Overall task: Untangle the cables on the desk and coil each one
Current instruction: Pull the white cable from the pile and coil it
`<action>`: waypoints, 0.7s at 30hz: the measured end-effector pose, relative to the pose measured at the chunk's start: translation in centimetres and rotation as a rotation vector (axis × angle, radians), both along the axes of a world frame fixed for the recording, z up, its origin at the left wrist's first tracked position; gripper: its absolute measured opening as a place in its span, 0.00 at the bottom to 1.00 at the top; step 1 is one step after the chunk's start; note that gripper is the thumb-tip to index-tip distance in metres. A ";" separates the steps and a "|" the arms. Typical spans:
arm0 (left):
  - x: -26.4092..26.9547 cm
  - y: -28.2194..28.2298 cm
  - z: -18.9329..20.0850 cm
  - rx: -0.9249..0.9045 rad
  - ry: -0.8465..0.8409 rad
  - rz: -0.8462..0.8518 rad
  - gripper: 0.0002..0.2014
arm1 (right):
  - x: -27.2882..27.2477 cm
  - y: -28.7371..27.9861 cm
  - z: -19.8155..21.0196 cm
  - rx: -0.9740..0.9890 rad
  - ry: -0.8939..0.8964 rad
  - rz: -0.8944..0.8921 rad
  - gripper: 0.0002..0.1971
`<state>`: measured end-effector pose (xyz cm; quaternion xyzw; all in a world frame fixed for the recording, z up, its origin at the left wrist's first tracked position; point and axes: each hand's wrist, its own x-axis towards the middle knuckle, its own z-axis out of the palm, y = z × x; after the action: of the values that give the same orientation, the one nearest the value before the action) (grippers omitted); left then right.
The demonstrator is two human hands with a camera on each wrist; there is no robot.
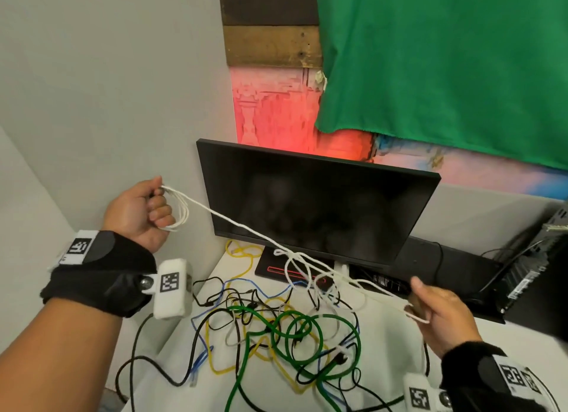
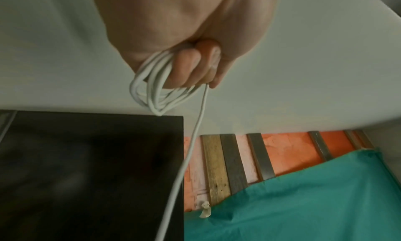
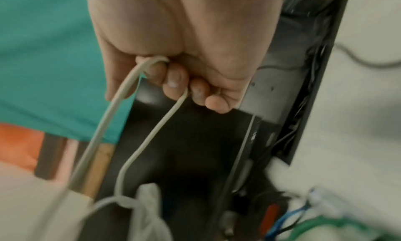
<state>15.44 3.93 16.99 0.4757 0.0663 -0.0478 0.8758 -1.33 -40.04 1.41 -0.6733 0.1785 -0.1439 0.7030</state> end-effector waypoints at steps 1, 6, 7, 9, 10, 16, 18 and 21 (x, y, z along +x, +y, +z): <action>0.1 0.3 0.2 0.002 0.000 0.017 0.17 | -0.3 -0.8 -0.9 -0.197 0.080 -0.052 0.29; 0.2 1.2 2.4 -0.092 -0.078 0.087 0.13 | -2.5 -4.4 -5.5 -1.094 0.837 0.106 0.24; 0.1 1.1 2.9 -0.099 -0.105 0.081 0.12 | -3.3 -5.0 -6.0 -1.125 0.959 0.137 0.24; -0.3 0.0 3.4 -0.043 -0.143 0.017 0.13 | -3.8 -5.7 -5.7 -1.110 1.027 0.127 0.25; -0.6 -1.0 3.4 0.014 -0.145 -0.040 0.14 | -3.5 -5.2 -4.7 -1.102 1.010 0.129 0.22; -2.5 -7.5 1.7 0.195 -0.118 -0.284 0.17 | 0.6 3.7 5.6 -1.220 0.642 -0.018 0.21; -3.0 -8.5 1.3 0.210 -0.116 -0.325 0.17 | 1.7 7.6 8.1 -1.160 0.298 0.032 0.30; -3.5 -9.6 1.4 0.209 -0.119 -0.358 0.18 | 3.6 13.7 9.7 -0.860 -0.061 0.255 0.41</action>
<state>11.94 -5.64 18.38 0.5701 -0.0666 -0.1670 0.8016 2.31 -26.37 11.06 -0.9163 -0.0026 -0.1370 0.3764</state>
